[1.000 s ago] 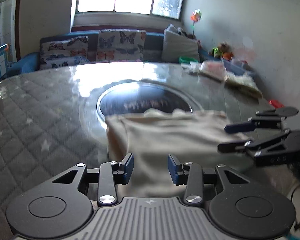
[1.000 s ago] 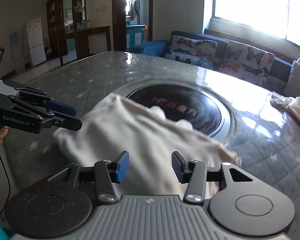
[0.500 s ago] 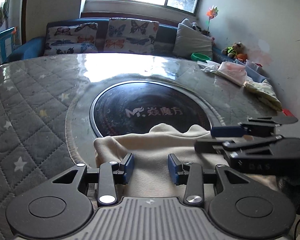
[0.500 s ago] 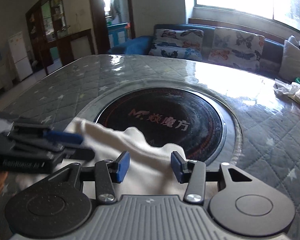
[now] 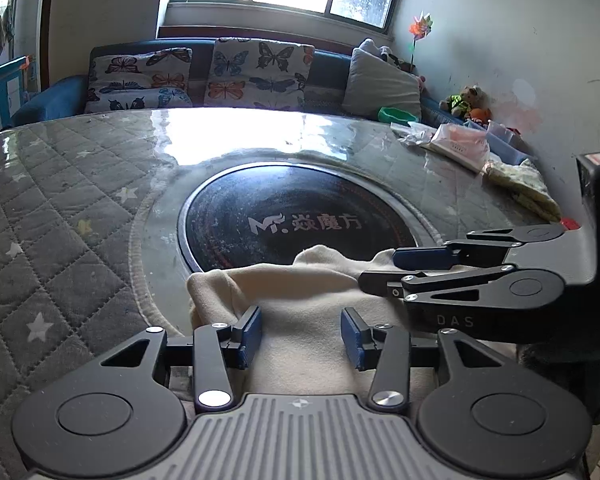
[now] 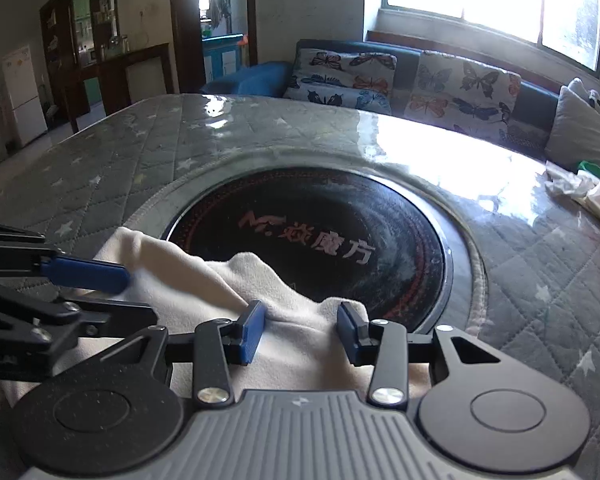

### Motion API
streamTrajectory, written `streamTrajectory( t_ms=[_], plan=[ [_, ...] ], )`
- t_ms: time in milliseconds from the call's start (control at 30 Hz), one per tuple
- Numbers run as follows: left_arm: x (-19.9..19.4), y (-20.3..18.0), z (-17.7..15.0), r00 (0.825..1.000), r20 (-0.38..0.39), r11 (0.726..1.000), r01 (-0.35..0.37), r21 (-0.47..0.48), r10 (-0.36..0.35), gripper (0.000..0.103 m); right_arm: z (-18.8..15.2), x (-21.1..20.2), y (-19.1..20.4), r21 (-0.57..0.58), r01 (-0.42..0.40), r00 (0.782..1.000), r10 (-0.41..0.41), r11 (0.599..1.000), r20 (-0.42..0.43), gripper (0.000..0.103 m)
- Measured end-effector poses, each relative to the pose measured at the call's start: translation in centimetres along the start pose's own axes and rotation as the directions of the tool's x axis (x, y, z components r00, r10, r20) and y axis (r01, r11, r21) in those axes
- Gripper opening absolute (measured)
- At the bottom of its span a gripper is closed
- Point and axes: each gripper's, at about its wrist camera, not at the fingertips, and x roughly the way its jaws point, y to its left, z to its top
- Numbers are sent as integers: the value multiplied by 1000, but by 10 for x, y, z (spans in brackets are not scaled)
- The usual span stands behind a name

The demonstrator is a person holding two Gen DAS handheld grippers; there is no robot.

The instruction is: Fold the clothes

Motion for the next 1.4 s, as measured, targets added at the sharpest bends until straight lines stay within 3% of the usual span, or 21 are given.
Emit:
streamTrajectory(
  t_ms=[167, 300, 433, 600, 700, 867, 900, 1033, 1200, 1400],
  plan=[
    [-25, 20, 0, 999, 42, 998, -33, -47, 35, 56, 4, -23, 9, -47, -21, 999, 23, 999, 42, 41],
    [-37, 41, -5, 995, 37, 991, -93, -101, 97, 57, 3, -45, 31, -120, -94, 994, 100, 988, 50, 41],
    [-41, 63, -12, 990, -5, 975, -142, -172, 143, 57, -3, -61, 67, -225, -185, 979, 198, 957, 38, 41],
    [-45, 75, -20, 986, -40, 958, -166, -234, 161, 60, -16, -75, 121, -367, -311, 944, 330, 877, -10, 45],
    [-47, 76, -21, 987, -44, 953, -160, -259, 154, 66, -25, -71, 146, -453, -321, 939, 341, 832, -39, 45],
    [-48, 77, -20, 991, -51, 944, -131, -304, 121, 75, -38, -60, 167, -530, -268, 957, 286, 805, -50, 39],
    [-48, 77, -20, 992, -52, 941, -123, -315, 112, 75, -43, -59, 169, -538, -255, 960, 275, 803, -45, 29],
    [-47, 79, -19, 995, -58, 928, -93, -361, 78, 80, -40, -60, 159, -463, -260, 960, 279, 847, -28, 8],
    [-41, 76, -14, 997, -70, 908, -44, -416, 16, 87, -25, -73, 131, -316, -330, 937, 348, 890, 1, 7],
    [-27, 69, -8, 993, -100, 882, 2, -471, -56, 91, -10, -91, 95, -182, -388, 914, 403, 903, 51, 7]
  ],
)
